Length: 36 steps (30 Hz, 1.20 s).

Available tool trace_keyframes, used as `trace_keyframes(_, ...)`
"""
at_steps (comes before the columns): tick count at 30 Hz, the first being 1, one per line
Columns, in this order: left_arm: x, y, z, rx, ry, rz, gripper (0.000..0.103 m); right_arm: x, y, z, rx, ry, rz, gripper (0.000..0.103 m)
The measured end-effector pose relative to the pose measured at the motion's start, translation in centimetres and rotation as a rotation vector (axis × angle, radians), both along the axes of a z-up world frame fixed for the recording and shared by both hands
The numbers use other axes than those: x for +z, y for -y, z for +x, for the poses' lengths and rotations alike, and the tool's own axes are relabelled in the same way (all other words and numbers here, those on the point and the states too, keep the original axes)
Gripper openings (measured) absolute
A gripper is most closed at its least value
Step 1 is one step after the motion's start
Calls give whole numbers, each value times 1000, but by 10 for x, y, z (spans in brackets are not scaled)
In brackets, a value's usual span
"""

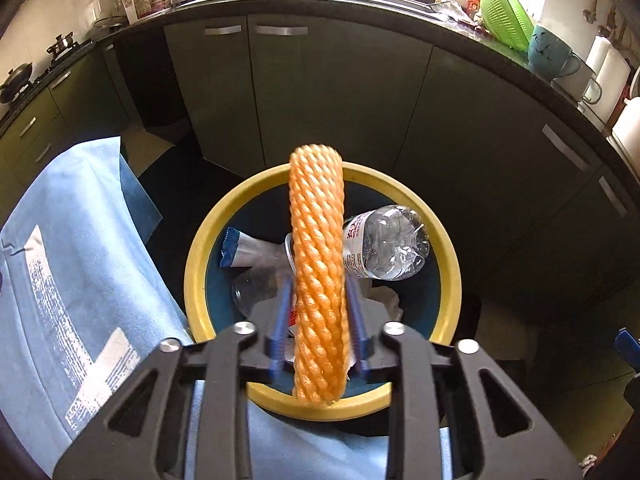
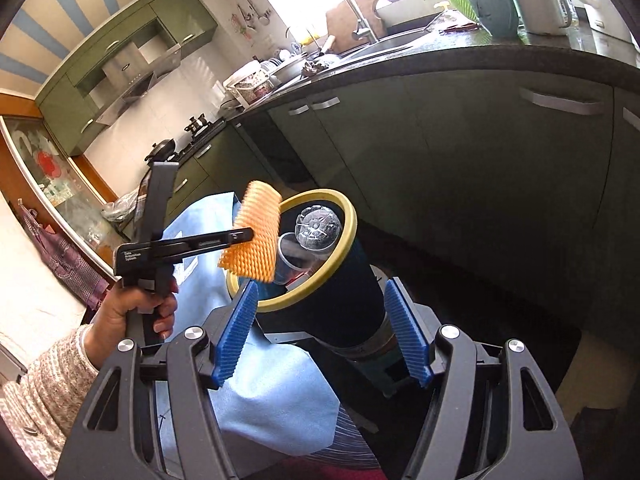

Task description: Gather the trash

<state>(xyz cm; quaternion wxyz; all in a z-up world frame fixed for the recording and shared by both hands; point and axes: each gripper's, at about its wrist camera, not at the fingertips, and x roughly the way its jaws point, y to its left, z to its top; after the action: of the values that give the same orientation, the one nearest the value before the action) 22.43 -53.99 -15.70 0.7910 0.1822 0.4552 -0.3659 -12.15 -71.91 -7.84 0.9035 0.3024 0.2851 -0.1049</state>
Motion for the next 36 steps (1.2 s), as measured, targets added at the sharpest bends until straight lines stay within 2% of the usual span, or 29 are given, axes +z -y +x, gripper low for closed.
trace_keyframes(1,1,-3,-2,2,-1,-6,56,1,-3,2,6,-1,1,66)
trace_keyframes(5,20,-29,-9,12,13,-64,58,6,-14,8,34,3,-7,66)
trace_keyframes(9,54,-81,-23,44,40,-166,69,12,-30,18,67,4,-24,67)
trace_keyframes(12,84,-138,-45,82,139,-241,80,19,-47,28,110,13,-39,70)
trace_keyframes(16,116,-230,-89,176,331,-296,95,30,-82,46,203,30,-79,70)
trace_keyframes(19,129,-296,-125,286,485,-283,96,36,-113,60,281,34,-111,70)
trace_keyframes(22,136,-355,-155,418,575,-253,96,40,-148,72,348,29,-165,73)
trace_keyframes(26,136,-422,-182,600,595,-234,96,47,-198,74,398,33,-268,78)
trace_keyframes(29,133,-458,-200,711,586,-231,96,55,-225,69,389,46,-367,88)
trace_keyframes(32,130,-481,-217,762,564,-239,96,64,-242,61,373,71,-450,94)
trace_keyframes(36,124,-494,-233,802,559,-208,96,74,-250,46,342,96,-510,98)
